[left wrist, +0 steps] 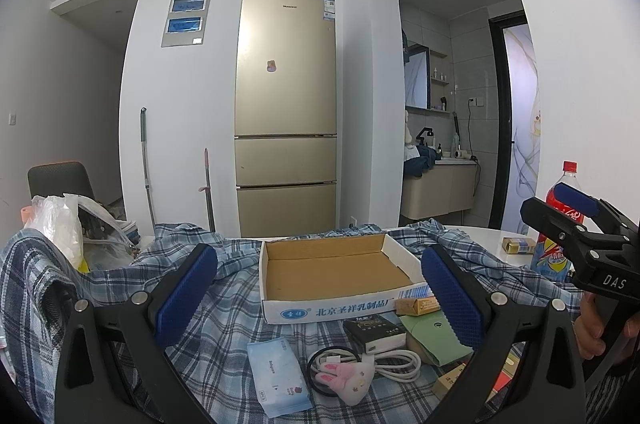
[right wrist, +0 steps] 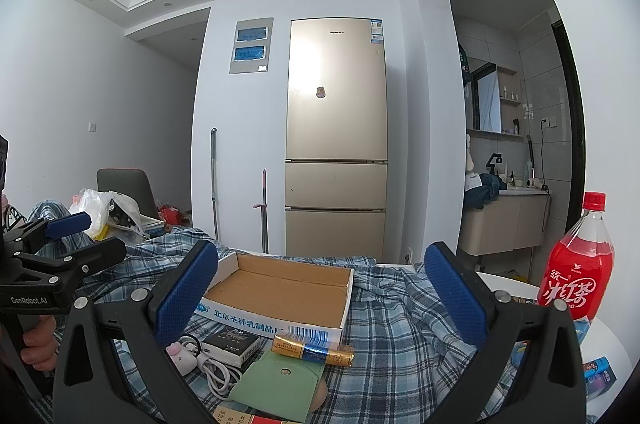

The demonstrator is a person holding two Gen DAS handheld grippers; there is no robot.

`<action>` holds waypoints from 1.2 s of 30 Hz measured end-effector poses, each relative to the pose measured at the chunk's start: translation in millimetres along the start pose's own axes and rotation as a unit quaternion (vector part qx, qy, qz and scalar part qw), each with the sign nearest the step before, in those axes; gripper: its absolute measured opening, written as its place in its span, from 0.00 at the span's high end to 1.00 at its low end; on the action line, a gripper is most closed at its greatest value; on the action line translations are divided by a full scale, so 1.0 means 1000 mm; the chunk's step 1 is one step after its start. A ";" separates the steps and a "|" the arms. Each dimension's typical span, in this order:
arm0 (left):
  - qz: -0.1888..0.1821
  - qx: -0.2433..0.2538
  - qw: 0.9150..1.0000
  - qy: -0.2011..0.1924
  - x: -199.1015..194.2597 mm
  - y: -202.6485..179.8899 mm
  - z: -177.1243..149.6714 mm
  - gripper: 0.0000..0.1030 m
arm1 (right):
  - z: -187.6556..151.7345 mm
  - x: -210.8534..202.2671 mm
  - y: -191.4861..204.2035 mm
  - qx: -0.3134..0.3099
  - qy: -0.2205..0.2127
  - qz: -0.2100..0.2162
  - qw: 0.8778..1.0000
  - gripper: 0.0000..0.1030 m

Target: Organize soft objects

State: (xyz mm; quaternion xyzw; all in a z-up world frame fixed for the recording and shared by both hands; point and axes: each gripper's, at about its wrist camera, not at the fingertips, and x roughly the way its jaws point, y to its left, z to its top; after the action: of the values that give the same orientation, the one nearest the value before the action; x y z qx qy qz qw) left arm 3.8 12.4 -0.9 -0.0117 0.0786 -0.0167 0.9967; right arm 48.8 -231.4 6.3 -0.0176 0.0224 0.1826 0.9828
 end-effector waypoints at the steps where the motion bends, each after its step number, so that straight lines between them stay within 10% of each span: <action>1: 0.000 0.000 1.000 0.000 0.000 0.000 0.000 0.00 | 0.000 0.000 0.000 0.000 0.000 0.000 1.000 0.00; 36: -0.003 -0.007 1.000 0.012 0.002 0.004 0.005 0.00 | -0.001 0.003 -0.001 -0.001 0.004 0.001 1.000 0.00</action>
State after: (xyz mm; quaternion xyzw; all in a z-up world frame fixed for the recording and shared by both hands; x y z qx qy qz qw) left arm 6.4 16.4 3.4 -0.0188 0.0911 -0.0195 0.9955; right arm 52.1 -230.7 5.2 -0.0191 0.0263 0.1837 0.9824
